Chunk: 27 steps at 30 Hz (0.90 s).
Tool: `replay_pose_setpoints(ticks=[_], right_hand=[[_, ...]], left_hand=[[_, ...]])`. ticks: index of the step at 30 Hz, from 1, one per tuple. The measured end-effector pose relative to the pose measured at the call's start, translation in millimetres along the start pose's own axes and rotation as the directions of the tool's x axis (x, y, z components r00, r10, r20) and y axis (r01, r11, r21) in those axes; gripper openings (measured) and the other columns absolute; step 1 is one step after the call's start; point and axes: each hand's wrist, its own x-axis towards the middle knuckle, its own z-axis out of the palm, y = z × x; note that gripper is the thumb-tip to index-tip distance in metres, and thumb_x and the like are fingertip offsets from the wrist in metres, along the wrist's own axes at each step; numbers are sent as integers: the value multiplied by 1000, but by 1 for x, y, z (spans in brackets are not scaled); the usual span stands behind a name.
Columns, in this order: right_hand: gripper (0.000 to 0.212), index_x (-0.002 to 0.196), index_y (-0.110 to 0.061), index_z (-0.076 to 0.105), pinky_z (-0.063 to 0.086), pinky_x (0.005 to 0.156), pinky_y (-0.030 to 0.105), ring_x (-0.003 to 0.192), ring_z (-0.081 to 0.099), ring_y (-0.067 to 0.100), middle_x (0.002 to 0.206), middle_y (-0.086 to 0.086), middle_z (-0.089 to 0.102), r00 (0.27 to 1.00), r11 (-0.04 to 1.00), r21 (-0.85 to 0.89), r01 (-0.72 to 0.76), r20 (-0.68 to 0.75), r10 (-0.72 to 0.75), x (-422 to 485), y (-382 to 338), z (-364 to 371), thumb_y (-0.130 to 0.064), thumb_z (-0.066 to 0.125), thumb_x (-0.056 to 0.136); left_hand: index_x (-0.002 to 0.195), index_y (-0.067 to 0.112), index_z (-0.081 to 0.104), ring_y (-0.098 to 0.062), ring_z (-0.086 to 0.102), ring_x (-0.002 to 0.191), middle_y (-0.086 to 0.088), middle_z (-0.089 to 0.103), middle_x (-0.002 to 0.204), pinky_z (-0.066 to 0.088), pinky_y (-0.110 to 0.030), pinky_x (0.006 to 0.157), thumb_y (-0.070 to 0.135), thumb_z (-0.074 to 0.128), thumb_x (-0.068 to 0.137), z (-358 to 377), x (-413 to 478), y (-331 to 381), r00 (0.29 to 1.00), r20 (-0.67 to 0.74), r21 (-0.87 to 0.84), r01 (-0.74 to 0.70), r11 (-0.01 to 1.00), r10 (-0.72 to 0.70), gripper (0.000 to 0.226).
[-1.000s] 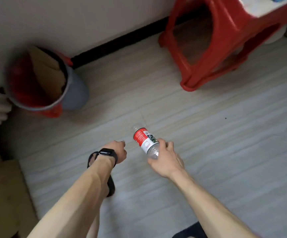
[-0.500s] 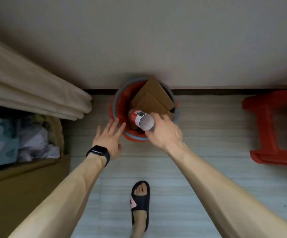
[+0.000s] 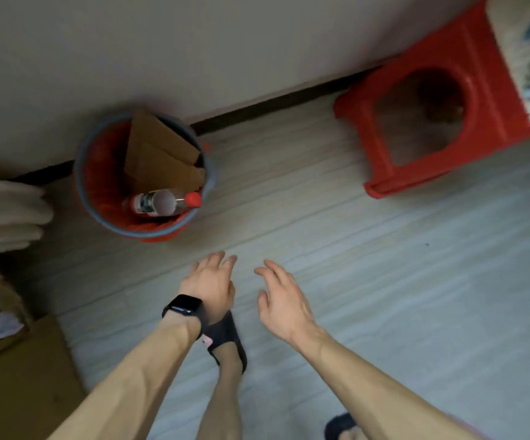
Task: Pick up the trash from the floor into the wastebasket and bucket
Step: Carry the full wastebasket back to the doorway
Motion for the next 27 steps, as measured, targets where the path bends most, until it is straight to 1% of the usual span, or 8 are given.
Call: replay_pose_setpoints(ticks=[2,4,9,15,18,23,25,27], right_hand=[[48,143,-22,44,33,112,28,137,41,20,151,0,42,975,966,141,-218,-17,222,-31,45,2,-16,48,95],[49,142,-22,45,32,111,26,135,44,20,146,2,48,902,869,272,-413,-11,432,-65,92,-2,-18,50,94],[47,140,-22,45,39,109,32,131,50,21,142,3,51,742,638,499,-586,14,671,-165,224,-13,-22,53,94],[45,136,-26,48,38,105,29,124,56,20,138,0,56,524,337,695,-635,67,849,-268,362,-12,-30,55,92],[47,136,-23,50,43,104,33,120,58,25,131,5,61,434,214,754,-620,102,895,-314,426,-3,-28,55,89],[46,135,-18,51,45,95,28,116,59,22,132,6,58,307,-5,861,-509,187,933,-393,521,29,-22,58,90],[43,132,-14,54,43,95,29,117,57,25,129,8,58,247,-31,881,-473,166,955,-422,552,40,-19,59,90],[37,123,-8,59,41,90,29,113,56,30,119,11,61,140,-49,909,-413,116,983,-453,588,54,-13,64,87]], left_hand=[[155,21,21,-26,18,149,-7,20,162,19,-41,121,23,42,97,15,0,45,996,35,66,-82,994,80,62],[154,22,23,-25,18,149,-6,21,162,19,-40,121,23,42,96,33,1,95,987,67,128,-156,980,148,61],[154,22,23,-24,15,150,-5,20,162,17,-38,121,23,41,97,101,-2,244,932,221,279,-344,897,288,60],[155,23,17,-22,8,151,-4,14,164,13,-38,122,24,39,99,197,-18,403,825,421,380,-538,753,377,61],[156,23,15,-22,6,152,-4,11,164,11,-40,123,25,38,99,246,-24,471,767,495,412,-622,666,409,61],[157,26,13,-20,3,152,0,6,165,7,-39,124,23,36,100,336,-39,569,701,596,466,-699,543,391,62],[157,26,13,-18,2,152,1,5,165,6,-37,123,23,37,101,369,-45,599,688,625,488,-713,503,369,62],[157,27,13,-17,2,152,2,5,165,6,-35,122,22,38,100,407,-50,628,672,648,505,-732,458,359,62]])
